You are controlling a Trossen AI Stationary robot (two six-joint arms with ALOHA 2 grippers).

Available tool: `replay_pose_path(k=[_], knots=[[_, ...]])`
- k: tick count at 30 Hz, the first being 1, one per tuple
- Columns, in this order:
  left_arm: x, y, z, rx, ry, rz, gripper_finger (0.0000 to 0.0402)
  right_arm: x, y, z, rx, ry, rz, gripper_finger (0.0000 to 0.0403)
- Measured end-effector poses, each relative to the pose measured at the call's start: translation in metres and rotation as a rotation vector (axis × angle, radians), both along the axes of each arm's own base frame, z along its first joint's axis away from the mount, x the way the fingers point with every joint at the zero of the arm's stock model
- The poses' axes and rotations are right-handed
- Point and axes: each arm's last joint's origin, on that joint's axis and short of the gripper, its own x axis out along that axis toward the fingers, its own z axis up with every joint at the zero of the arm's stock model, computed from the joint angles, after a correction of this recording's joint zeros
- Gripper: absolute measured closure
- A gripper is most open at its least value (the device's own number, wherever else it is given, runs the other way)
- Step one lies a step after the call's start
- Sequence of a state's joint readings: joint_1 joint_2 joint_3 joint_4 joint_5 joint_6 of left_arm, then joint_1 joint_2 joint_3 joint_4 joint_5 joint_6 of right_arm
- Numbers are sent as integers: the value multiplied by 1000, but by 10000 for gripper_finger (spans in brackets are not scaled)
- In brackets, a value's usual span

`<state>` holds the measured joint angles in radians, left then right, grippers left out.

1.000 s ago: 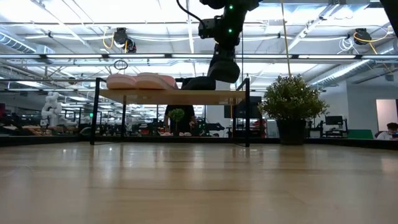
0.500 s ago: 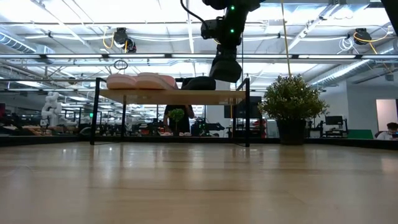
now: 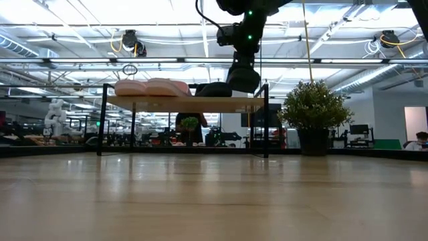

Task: Pick and place slides into the shelf
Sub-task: Put the black slide on the shelf

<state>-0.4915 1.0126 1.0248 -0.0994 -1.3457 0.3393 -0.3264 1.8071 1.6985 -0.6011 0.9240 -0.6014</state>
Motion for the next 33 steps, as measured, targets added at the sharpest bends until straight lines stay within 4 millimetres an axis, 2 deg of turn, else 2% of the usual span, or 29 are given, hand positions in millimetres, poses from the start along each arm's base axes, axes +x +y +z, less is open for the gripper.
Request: replay_pose_path(k=[10,33], knots=[[0,0,0,0,0,0,227,3,-5,-10,17,39,-2,403],[0,0,0,1,1,0,227,5,-3,-11,54,7,30,403]])
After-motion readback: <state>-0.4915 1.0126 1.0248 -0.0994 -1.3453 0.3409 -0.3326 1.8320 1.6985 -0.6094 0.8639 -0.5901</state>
